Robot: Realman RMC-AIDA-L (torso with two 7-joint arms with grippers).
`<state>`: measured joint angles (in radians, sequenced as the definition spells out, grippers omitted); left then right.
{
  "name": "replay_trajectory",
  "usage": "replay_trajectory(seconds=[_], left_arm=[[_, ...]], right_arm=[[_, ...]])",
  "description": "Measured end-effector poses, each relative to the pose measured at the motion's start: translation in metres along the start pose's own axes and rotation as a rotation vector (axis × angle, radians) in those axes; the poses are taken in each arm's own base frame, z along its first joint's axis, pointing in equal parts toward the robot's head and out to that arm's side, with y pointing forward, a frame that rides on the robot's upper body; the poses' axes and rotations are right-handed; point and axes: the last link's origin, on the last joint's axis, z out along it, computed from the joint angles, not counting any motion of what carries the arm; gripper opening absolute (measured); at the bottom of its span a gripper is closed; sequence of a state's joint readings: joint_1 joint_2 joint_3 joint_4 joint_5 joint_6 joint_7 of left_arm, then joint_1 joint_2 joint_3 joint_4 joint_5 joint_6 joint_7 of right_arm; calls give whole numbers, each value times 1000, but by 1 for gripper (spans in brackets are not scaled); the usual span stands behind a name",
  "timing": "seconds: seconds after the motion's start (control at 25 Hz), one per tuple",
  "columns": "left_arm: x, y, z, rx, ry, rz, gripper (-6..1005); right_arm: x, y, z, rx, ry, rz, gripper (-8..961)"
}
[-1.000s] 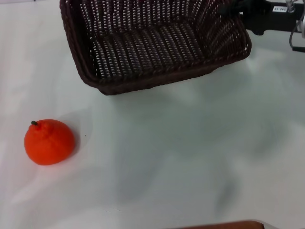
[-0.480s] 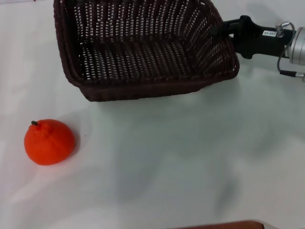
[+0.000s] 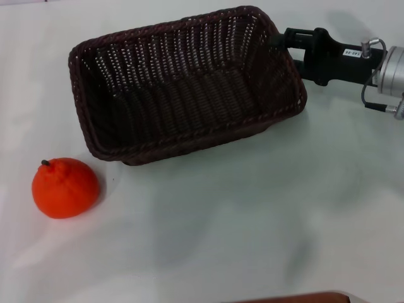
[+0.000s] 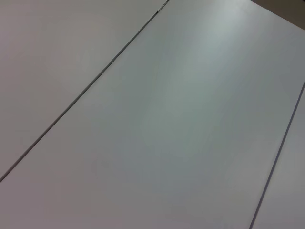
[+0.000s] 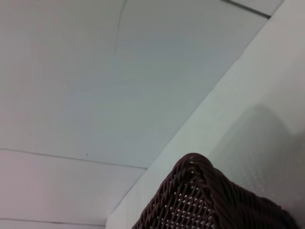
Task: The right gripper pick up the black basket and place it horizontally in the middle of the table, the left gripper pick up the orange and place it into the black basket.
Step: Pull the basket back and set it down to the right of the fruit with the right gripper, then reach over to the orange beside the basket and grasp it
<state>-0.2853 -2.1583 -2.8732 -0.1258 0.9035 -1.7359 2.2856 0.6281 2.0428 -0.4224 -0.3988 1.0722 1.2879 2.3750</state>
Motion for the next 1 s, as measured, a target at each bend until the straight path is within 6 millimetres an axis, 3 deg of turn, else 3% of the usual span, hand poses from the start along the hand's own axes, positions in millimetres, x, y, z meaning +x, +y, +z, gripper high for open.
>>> replay_trajectory(seconds=[0.32, 0.44, 0.76, 1.0], left_arm=[[0, -1, -1, 3, -1, 1, 902], [0, 0, -1, 1, -3, 1, 896], [6, 8, -4, -221, -167, 56, 878], [12, 7, -28, -435, -421, 75, 867]], right_arm=[[-7, 6, -7, -5, -32, 15, 626], [-7, 9, -13, -7, -24, 22, 796], [24, 7, -43, 39, 142, 12, 793], [52, -14, -58, 159, 332, -128, 792]])
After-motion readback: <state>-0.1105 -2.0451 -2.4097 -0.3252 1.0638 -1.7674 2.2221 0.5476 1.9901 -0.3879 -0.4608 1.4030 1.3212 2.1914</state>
